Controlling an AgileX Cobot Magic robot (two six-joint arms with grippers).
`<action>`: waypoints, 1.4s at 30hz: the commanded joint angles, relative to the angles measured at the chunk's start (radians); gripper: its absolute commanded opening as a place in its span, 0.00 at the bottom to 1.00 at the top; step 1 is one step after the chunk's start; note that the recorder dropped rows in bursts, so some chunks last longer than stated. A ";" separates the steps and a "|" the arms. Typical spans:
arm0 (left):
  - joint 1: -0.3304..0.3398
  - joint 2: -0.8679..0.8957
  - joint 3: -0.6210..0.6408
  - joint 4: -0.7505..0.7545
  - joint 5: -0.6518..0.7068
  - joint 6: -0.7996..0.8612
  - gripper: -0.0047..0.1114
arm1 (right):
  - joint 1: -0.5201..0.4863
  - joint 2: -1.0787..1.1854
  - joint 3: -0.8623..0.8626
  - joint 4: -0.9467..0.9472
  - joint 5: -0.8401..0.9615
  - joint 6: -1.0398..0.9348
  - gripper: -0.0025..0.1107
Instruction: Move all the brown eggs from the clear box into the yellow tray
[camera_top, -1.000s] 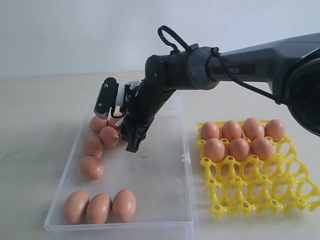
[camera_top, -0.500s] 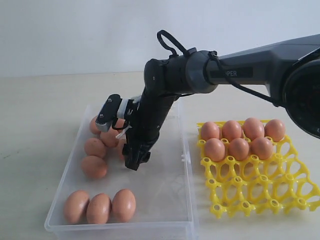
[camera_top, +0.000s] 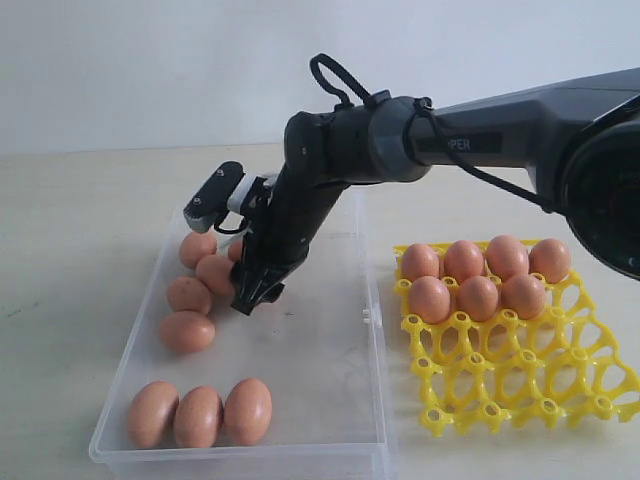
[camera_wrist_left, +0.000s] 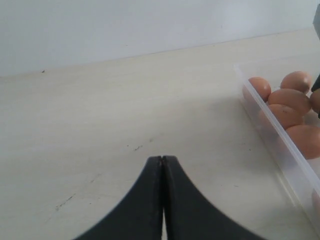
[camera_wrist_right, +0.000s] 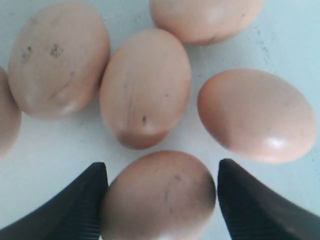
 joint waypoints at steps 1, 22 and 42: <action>-0.003 0.001 -0.004 -0.001 -0.014 -0.004 0.04 | 0.000 -0.002 -0.025 -0.002 -0.008 0.032 0.56; -0.003 0.001 -0.004 -0.001 -0.014 -0.004 0.04 | 0.000 0.029 -0.025 0.014 0.038 0.048 0.56; -0.003 0.001 -0.004 -0.001 -0.014 -0.004 0.04 | 0.000 -0.109 -0.025 0.025 0.117 0.626 0.56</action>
